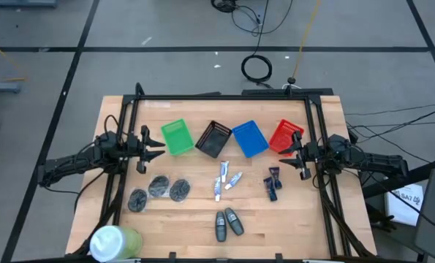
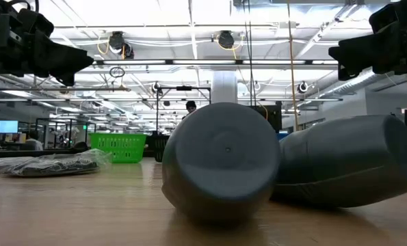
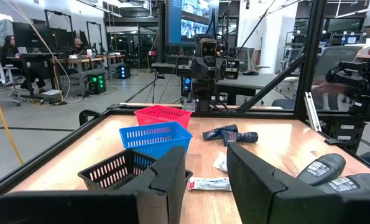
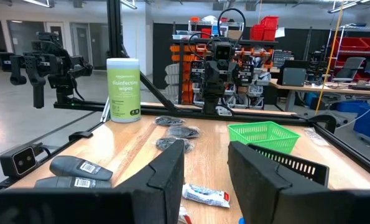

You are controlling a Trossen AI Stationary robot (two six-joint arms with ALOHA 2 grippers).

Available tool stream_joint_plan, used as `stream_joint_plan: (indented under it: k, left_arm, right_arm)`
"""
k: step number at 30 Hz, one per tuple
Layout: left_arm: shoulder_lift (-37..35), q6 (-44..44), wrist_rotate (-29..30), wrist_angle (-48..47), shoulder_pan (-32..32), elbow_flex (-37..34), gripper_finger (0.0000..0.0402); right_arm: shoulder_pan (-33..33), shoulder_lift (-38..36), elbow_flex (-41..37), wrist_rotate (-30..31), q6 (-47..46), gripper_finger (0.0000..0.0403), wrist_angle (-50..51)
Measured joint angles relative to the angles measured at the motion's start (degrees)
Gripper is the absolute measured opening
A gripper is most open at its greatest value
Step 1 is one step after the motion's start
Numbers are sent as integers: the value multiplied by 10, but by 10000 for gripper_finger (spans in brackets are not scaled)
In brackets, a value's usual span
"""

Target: Pick & Place Travel size toiletries

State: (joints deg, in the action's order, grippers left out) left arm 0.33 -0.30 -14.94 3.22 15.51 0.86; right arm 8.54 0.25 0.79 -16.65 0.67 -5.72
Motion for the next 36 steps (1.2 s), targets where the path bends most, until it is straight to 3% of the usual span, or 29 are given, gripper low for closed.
stream_joint_plan:
  k: [24,31,36]
  left_arm:
    - [0,0,0,0,0,0,115]
    - [0,0,0,0,0,0,115]
    - [0,0,0,0,0,0,115]
  right_arm:
    - [0,0,0,0,-7,114,-12]
    - [0,0,0,-15,-254,114,-67]
    - [0,0,0,-14,-299,114,-74]
